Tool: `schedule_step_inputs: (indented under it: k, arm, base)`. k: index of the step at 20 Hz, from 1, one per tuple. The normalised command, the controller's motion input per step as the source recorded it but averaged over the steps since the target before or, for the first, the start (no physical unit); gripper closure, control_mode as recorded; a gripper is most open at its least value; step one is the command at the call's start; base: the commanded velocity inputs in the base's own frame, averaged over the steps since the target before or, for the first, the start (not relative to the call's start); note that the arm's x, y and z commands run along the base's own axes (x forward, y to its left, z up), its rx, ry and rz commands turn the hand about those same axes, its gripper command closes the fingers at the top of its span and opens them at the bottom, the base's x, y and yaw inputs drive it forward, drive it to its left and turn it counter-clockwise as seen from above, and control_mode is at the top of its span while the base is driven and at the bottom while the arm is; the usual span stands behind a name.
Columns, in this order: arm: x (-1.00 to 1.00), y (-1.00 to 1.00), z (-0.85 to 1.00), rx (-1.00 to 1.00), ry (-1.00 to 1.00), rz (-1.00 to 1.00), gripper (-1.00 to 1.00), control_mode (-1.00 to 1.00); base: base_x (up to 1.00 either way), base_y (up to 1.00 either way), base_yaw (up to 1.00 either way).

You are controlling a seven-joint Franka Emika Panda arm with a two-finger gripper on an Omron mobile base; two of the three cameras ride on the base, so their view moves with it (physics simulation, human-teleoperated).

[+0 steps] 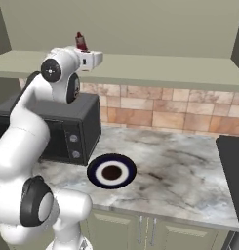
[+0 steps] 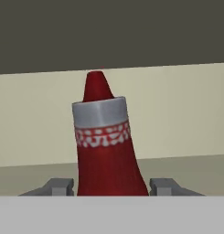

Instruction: Move the hot dog bun to the plate on the dining table and place the condiment next to that plate. Then navigate to the fridge and take the sausage and place it on the plate as well.

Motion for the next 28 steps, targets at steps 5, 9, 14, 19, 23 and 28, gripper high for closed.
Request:
schedule_step_inputs:
  k: [5, 9, 14, 19, 23, 28]
  arm:
    - [-1.0, -0.2, 0.1, 0.08, -0.13, -0.1, 1.0, -1.0]
    - [-0.92, -0.2, 0.36, 0.03, 0.08, -0.14, 1.0, -1.0]
    - [-1.0, -0.29, 0.06, 0.04, 0.01, -0.14, 1.0, -1.0]
    - [-1.0, -0.39, 0.1, 0.04, -0.11, -0.11, 1.0, -1.0]
    - [-0.99, -0.34, 0.03, 0.07, -0.1, -0.1, 1.0, -1.0]
    - [-0.91, -0.16, 0.0, 0.05, -0.01, -0.09, 1.0, -1.0]
  base:
    - [0.0, 0.0, 0.0]
    - [0.0, 0.0, 0.0]
    - [0.0, 0.0, 0.0]
    - [0.0, 0.0, 0.0]
    - [0.0, 0.0, 0.0]
    - [0.0, 0.0, 0.0]
